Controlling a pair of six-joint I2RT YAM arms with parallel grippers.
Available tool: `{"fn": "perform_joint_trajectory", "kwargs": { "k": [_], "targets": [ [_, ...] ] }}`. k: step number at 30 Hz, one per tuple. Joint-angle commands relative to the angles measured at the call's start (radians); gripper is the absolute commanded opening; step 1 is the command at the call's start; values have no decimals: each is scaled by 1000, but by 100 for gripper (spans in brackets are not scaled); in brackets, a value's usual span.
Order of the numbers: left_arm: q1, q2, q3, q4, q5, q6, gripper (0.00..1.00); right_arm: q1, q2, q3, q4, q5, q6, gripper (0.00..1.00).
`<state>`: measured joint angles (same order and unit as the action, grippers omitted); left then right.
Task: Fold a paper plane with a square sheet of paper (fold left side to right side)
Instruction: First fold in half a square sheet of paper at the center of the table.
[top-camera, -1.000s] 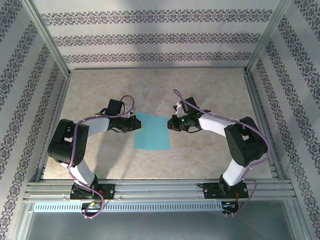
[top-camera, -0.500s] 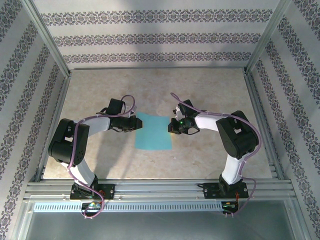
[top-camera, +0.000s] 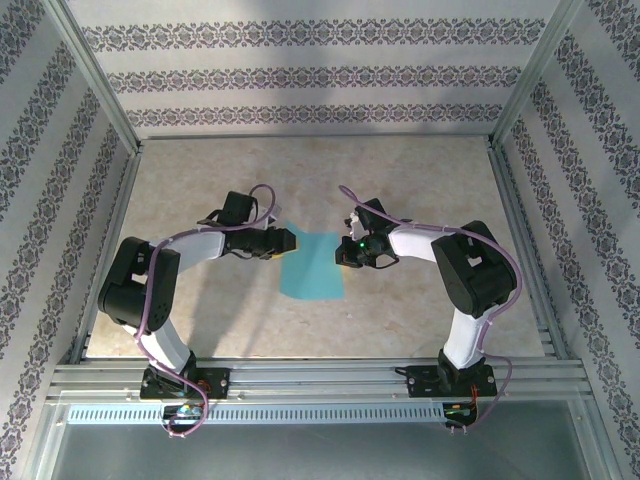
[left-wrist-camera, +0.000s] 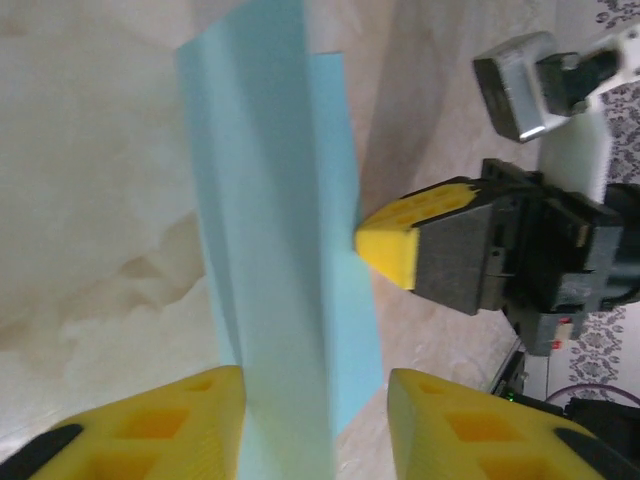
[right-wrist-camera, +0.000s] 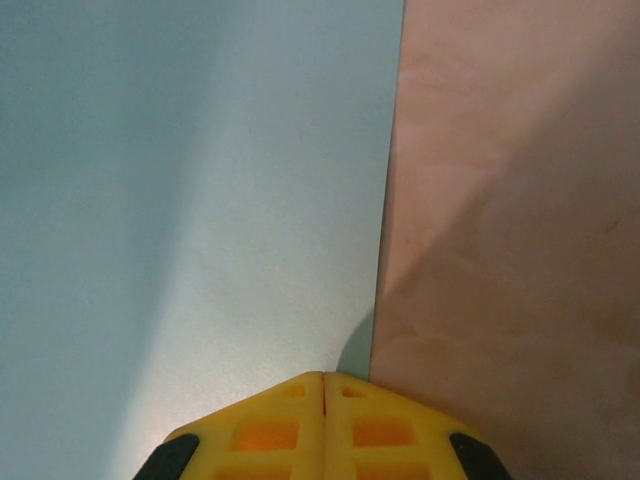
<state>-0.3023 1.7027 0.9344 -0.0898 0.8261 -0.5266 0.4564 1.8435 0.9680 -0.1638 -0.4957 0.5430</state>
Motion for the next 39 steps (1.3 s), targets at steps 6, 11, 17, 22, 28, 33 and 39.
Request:
{"fn": "perform_joint_trajectory", "kwargs": {
  "k": [6, 11, 17, 22, 28, 33, 39],
  "targets": [
    [-52, 46, 75, 6, 20, -26, 47, 8, 46, -12, -13, 32, -11, 0],
    [-102, 126, 131, 39, 24, -42, 52, 7, 41, -25, 33, -7, 8, 0],
    [-120, 155, 149, 47, 24, -43, 54, 3, 37, -31, 42, -12, 9, 0],
    [-121, 161, 154, 16, -10, -22, 49, -4, 18, -46, 69, -29, 20, 0],
    [-124, 175, 161, -2, -26, -11, 32, -15, -16, -63, 121, -67, 45, 0],
    [-125, 179, 166, -21, -45, 1, 18, -27, -59, -71, 136, -69, 55, 0],
    [-127, 178, 167, -29, -50, 7, 11, -77, -146, -114, 144, -78, 43, 23]
  ]
}}
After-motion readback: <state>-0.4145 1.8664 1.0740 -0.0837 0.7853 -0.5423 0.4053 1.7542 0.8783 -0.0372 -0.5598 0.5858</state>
